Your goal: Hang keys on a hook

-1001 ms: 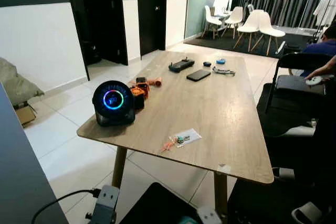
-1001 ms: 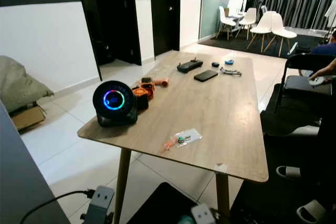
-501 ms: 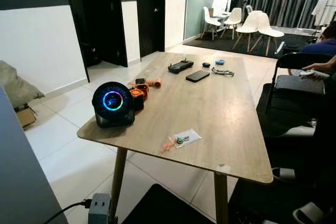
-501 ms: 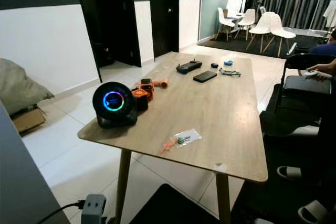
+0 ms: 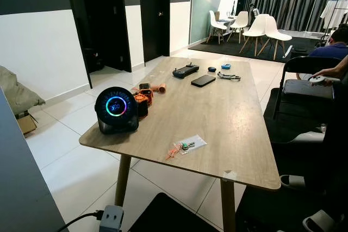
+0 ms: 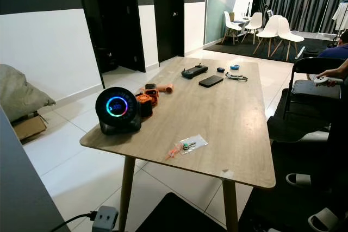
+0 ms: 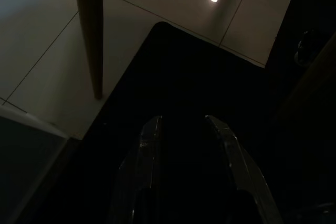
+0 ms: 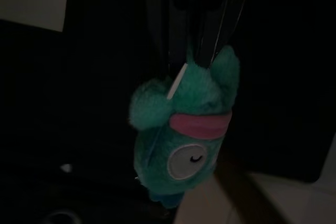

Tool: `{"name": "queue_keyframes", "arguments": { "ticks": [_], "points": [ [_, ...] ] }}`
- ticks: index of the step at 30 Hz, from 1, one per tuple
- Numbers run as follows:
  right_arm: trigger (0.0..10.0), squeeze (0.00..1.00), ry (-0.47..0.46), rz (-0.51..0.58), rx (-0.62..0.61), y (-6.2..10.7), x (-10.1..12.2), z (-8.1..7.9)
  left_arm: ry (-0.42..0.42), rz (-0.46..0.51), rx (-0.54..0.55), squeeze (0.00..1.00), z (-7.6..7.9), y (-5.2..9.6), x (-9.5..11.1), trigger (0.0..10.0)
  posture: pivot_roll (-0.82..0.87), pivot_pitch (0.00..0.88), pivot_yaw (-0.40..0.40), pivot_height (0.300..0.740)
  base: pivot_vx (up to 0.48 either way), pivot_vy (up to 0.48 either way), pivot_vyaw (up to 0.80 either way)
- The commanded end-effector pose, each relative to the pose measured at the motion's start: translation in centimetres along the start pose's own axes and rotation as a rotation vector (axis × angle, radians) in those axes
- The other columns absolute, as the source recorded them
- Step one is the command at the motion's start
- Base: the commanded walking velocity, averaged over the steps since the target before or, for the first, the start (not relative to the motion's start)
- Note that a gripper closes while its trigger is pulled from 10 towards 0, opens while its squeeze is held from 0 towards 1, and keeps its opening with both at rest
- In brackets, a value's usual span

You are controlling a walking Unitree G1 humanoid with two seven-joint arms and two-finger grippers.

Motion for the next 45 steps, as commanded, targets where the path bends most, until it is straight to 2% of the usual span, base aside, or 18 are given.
{"name": "queue_keyframes", "arguments": {
  "ticks": [1, 15, 21, 26, 29, 36, 45],
  "points": [
    [10.0, 0.0, 0.021, -0.011, 0.021, 0.1, -0.3, -0.5, 0.017, -0.01, 0.002, 0.0, 0.1, 0.3, -0.6, 10.0, 0.02, 0.009, 0.014, 0.74, 0.0, 0.0, 0.0],
    [10.0, 0.0, 0.097, -0.021, 0.079, 0.1, -0.6, -1.9, 0.015, -0.006, 0.022, 0.0, -0.5, 0.5, -0.8, 10.0, 0.03, 0.013, 0.012, 0.74, 0.0, 0.0, 0.0],
    [10.0, 0.0, 0.121, -0.043, 0.08, 0.2, -1.0, -1.9, -0.019, -0.047, 0.011, 0.0, -0.4, 0.8, -1.6, 10.0, 0.03, 0.012, 0.013, 0.74, 0.0, 0.0, 0.0],
    [10.0, 0.0, 0.139, -0.057, 0.076, 0.3, -1.4, -1.8, -0.038, -0.095, 0.043, 0.0, -1.0, 1.2, -2.6, 10.0, 0.02, 0.014, 0.013, 0.74, 0.0, 0.0, 0.0],
    [10.0, 0.0, 0.141, -0.058, 0.078, 0.3, -1.4, -1.8, -0.03, -0.088, 0.051, 0.0, -1.2, 1.2, -2.5, 10.0, 0.03, 0.014, 0.011, 0.74, 0.0, 0.0, 0.0],
    [10.0, 0.0, 0.145, -0.058, 0.088, 0.3, -1.4, -1.9, -0.023, -0.065, 0.048, 0.0, -1.1, 1.0, -2.0, 10.0, 0.03, 0.014, 0.009, 0.74, 0.0, 0.0, 0.0],
    [10.0, 0.0, 0.152, -0.06, 0.098, 0.4, -1.5, -2.2, -0.054, -0.06, 0.019, 0.0, -0.4, 0.8, -1.8, 10.0, 0.03, 0.015, 0.009, 0.74, 0.0, 0.0, 0.0]
  ]
}}
Point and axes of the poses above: a point about 5 cm out from each wrist's last joint towards the gripper, its own y axis pointing back from the gripper into the wrist, its own x axis along the axis of the wrist's last joint, z = x × y, the point moved 2 cm from there along -y, pointing out of the wrist towards the gripper, and after that the axes turned 8 degrees about -y, right-handed, at the moved point
